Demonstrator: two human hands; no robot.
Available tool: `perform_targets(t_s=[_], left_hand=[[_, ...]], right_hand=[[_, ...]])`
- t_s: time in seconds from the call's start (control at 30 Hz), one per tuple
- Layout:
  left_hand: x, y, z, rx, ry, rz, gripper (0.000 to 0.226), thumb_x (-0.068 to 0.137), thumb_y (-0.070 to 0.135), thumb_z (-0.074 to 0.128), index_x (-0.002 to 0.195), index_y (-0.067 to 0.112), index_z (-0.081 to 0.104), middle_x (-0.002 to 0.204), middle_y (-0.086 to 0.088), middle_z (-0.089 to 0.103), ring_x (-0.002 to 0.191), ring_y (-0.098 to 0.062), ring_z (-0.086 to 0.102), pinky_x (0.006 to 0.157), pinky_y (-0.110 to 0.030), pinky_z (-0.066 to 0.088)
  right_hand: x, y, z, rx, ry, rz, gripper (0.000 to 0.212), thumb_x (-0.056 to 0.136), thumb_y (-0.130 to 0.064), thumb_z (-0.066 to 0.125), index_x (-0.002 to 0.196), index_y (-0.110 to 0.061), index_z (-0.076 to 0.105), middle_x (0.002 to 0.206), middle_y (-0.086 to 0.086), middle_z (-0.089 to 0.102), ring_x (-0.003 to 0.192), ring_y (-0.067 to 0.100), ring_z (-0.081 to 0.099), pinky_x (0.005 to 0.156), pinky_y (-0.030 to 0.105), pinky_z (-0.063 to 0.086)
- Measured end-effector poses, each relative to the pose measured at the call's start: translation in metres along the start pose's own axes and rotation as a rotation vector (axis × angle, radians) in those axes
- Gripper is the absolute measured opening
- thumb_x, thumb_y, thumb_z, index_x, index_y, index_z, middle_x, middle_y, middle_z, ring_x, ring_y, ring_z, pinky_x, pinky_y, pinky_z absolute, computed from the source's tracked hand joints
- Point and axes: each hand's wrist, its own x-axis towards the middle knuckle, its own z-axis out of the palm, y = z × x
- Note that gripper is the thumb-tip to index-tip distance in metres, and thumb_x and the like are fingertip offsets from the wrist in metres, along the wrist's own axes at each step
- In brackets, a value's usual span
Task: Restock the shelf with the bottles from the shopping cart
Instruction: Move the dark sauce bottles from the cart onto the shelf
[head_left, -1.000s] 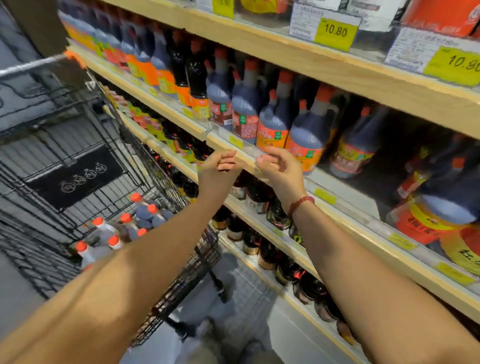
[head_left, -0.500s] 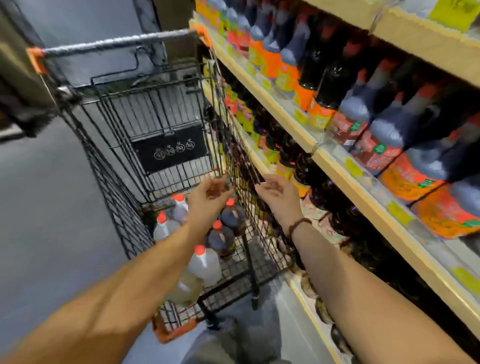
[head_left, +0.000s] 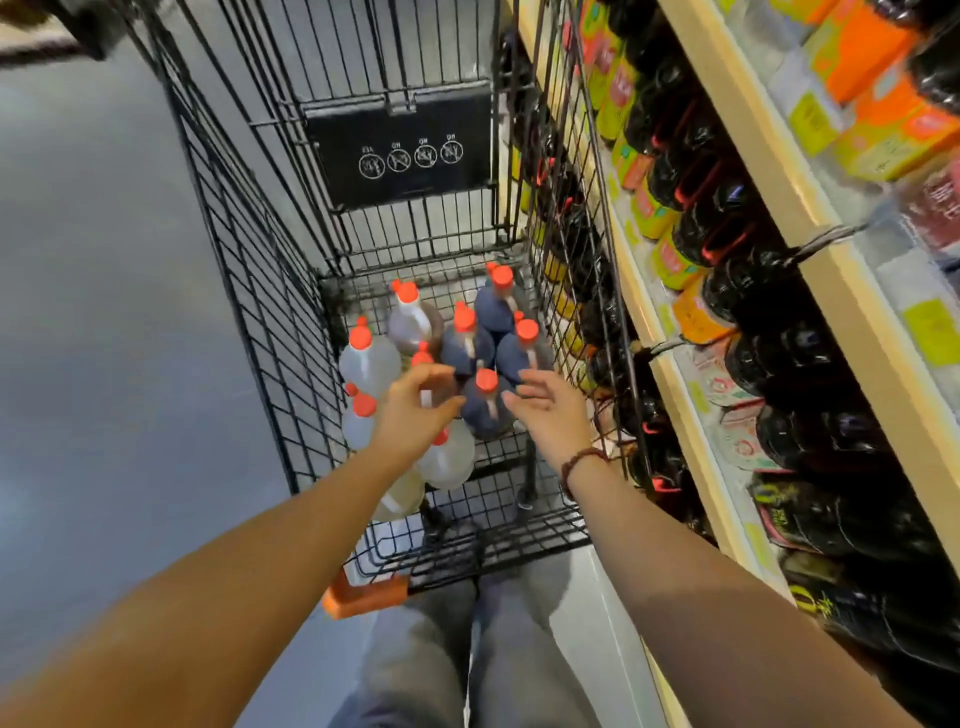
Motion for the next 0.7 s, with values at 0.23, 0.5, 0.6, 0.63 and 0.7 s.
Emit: perform_targets(t_s=[0.23, 0.5, 0.6, 0.63, 0.7], left_hand=[[0.016, -0.021, 0.009, 0.090, -0.013, -0.017, 0.036, 0.078, 0.016, 0.074, 0.112, 0.013, 0.063, 0.113, -0.005, 0.066, 0.108, -0.018, 0.059, 0.097, -0.032, 0.046], [0.014, -0.032, 0.012, 0.038, 0.095, -0.002, 0.028, 0.078, 0.005, 0.070, 0.106, 0.007, 0.065, 0.104, -0.003, 0.068, 0.099, -0.011, 0.061, 0.082, 0.002, 0.037], [0.015, -0.032, 0.017, 0.043, 0.115, -0.019, 0.031, 0.078, 0.008, 0.072, 0.107, 0.010, 0.065, 0.105, -0.004, 0.068, 0.101, -0.013, 0.062, 0.084, 0.000, 0.038], [0.014, -0.031, 0.018, 0.031, 0.111, -0.021, 0.031, 0.078, 0.008, 0.072, 0.108, 0.010, 0.065, 0.106, -0.004, 0.069, 0.102, -0.013, 0.062, 0.084, 0.000, 0.039], [0.011, -0.028, 0.019, 0.005, 0.108, -0.025, 0.031, 0.078, 0.008, 0.073, 0.108, 0.009, 0.065, 0.105, -0.003, 0.068, 0.100, -0.012, 0.062, 0.081, 0.001, 0.039]], right_hand=[[0.022, 0.028, 0.034, -0.172, 0.030, -0.071, 0.033, 0.077, -0.014, 0.073, 0.108, -0.011, 0.061, 0.093, -0.003, 0.059, 0.088, 0.010, 0.055, 0.079, 0.029, 0.051], [0.035, 0.038, 0.048, -0.261, 0.118, -0.192, 0.020, 0.076, -0.023, 0.074, 0.091, -0.015, 0.063, 0.081, -0.008, 0.058, 0.080, 0.011, 0.054, 0.070, 0.025, 0.042], [0.037, 0.043, 0.048, -0.249, 0.087, -0.257, 0.017, 0.079, -0.019, 0.071, 0.092, -0.013, 0.062, 0.087, -0.001, 0.061, 0.083, 0.013, 0.055, 0.074, 0.027, 0.044], [0.037, 0.044, 0.048, -0.249, 0.080, -0.281, 0.017, 0.080, -0.018, 0.070, 0.095, -0.012, 0.062, 0.092, 0.002, 0.063, 0.086, 0.014, 0.055, 0.077, 0.028, 0.045], [0.038, 0.047, 0.047, -0.255, 0.062, -0.323, 0.019, 0.082, -0.016, 0.067, 0.100, -0.011, 0.062, 0.099, 0.008, 0.063, 0.089, 0.015, 0.055, 0.081, 0.024, 0.046]])
